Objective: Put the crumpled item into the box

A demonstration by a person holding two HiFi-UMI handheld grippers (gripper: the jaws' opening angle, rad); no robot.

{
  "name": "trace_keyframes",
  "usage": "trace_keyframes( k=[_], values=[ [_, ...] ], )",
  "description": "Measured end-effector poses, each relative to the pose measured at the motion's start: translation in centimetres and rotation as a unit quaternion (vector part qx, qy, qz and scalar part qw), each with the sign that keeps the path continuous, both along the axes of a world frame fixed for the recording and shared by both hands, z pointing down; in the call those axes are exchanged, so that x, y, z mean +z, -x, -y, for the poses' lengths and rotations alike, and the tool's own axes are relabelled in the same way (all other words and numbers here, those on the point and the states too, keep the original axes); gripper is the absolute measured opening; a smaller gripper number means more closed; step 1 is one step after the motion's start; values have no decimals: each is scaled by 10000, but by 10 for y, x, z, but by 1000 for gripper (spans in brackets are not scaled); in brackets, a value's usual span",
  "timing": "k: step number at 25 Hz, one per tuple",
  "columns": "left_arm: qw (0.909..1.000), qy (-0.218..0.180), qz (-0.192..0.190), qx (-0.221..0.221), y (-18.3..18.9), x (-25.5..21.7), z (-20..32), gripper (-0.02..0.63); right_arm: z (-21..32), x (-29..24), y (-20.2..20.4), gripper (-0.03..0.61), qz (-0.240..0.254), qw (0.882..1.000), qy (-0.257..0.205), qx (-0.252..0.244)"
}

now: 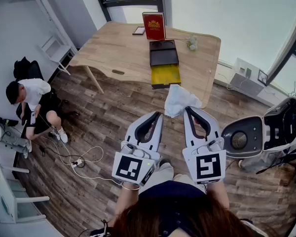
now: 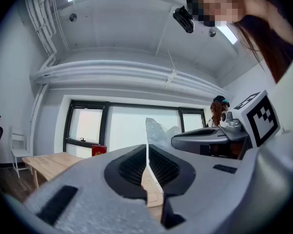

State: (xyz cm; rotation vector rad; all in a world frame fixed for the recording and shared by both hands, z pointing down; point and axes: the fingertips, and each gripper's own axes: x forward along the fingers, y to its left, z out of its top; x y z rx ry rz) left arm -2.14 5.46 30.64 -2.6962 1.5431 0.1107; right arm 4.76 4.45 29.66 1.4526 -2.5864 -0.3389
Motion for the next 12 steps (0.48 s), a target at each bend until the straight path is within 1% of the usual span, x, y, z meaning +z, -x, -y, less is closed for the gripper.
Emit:
trace_keyframes(
  k=[4, 9, 12],
  values=[
    [10000, -5, -7, 35, 10, 1, 19, 35, 19, 3, 9, 26, -108, 9999, 26, 66],
    [9999, -20, -46, 88, 26, 1, 39, 36, 39, -1, 21, 26, 23, 9999, 4, 171],
    [9999, -45, -89, 114, 35, 1, 46, 36, 49, -3, 29, 26, -19, 9998, -53, 206]
  ],
)
